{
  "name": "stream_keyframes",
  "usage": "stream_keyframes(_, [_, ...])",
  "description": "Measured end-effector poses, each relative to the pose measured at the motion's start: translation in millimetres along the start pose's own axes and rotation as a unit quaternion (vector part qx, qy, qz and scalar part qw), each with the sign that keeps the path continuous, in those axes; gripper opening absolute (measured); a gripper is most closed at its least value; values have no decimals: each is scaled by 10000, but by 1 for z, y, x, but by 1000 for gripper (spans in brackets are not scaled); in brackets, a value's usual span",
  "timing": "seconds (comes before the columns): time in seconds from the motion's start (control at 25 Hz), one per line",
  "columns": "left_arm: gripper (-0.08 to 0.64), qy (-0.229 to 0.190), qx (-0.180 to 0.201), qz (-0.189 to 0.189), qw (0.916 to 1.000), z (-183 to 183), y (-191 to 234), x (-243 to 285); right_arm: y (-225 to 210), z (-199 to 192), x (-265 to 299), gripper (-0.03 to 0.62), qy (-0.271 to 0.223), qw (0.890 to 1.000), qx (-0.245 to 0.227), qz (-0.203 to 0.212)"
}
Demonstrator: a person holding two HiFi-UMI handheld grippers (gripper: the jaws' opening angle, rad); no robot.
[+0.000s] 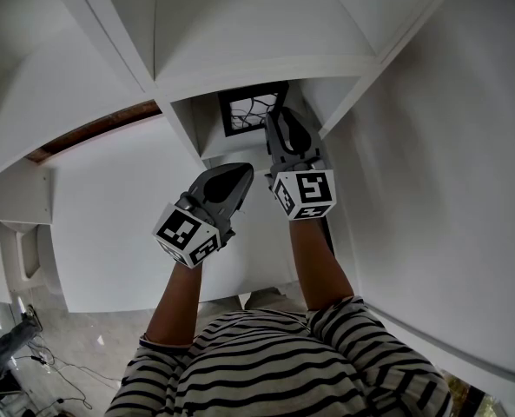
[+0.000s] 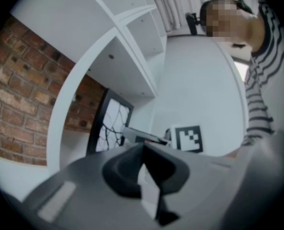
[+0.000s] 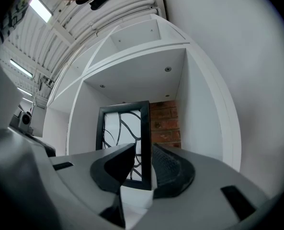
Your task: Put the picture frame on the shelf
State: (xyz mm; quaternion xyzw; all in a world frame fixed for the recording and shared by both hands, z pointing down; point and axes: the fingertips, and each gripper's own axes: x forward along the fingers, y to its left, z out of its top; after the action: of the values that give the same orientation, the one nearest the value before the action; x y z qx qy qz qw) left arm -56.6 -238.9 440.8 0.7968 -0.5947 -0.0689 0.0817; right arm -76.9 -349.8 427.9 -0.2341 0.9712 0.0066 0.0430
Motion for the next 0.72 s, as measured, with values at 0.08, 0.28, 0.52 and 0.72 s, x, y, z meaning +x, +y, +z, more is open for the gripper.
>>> stream_keyframes(0.08, [8,-6,-8,-5,10000,0,-1,0,-1,0,-3,83,8,10000,-9,-17])
stream_keyframes(0.28, [8,-56,-1,-3,10000,5,-2,0,-4,2,-13,83,21,10000,59,-12])
stream_keyframes(0.52, [8,-120,56,-30,9999,13,-7,1,-2,13,-27,83,-13,9998,129,137])
stream_keyframes(0.72, [8,-169,98,-19,9998,17,-11,2,6,17,-37,81,12,9991,215,375])
